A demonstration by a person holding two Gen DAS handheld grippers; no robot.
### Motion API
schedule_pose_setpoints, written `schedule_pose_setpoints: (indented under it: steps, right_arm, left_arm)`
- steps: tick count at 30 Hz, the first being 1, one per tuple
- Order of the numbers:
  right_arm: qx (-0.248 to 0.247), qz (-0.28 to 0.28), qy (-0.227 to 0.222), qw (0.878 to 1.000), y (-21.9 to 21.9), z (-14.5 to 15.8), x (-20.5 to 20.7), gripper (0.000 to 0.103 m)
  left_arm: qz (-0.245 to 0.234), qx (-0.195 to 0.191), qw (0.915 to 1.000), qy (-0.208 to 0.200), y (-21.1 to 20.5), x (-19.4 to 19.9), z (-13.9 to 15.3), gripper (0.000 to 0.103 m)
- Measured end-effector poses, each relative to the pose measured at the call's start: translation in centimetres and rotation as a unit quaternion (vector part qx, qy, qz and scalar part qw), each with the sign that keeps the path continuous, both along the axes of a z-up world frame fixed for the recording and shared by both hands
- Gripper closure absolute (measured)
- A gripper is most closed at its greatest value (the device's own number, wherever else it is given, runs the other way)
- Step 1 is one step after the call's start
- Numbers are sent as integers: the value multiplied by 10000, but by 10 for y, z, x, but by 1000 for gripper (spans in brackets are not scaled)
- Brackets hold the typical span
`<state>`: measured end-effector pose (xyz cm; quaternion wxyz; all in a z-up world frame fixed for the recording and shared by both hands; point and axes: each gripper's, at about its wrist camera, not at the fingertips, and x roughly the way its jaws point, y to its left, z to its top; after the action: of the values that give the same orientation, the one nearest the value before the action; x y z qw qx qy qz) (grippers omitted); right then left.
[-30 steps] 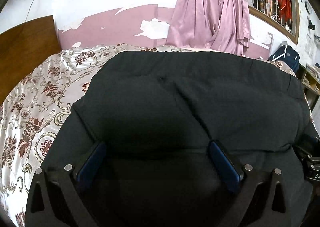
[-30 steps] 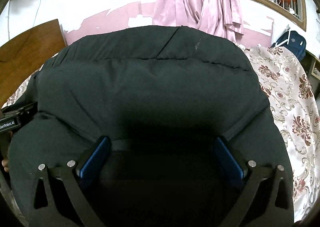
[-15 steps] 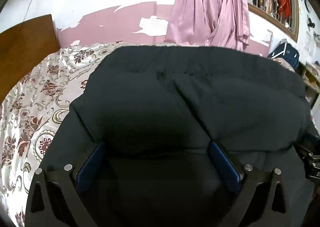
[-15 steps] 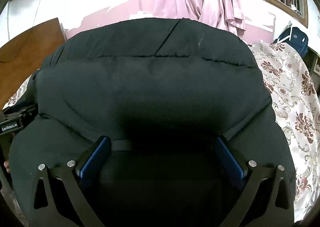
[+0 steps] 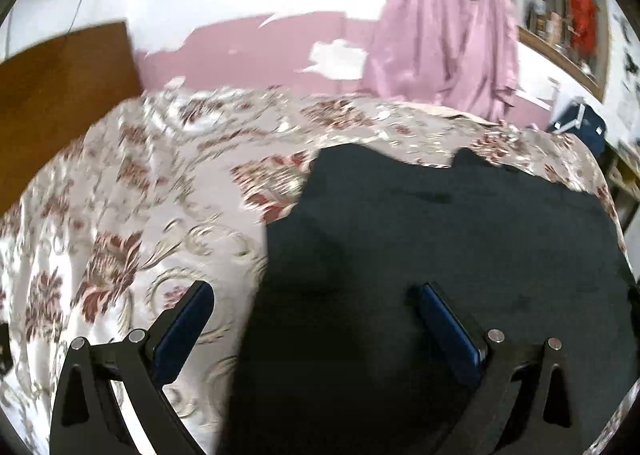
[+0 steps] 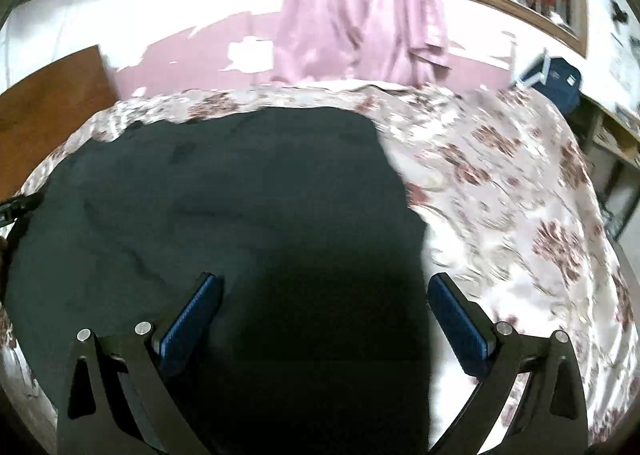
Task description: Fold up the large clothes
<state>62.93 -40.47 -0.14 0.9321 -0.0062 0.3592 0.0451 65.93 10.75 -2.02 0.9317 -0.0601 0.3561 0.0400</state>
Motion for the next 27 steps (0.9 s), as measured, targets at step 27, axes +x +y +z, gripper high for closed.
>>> schedule_pose_setpoints:
  steps: [27]
  right_arm:
    - [3352, 678, 1498, 9277, -74, -87, 35, 1]
  left_arm:
    - [-1665, -2937, 9251, 1738, 29, 30, -70, 0]
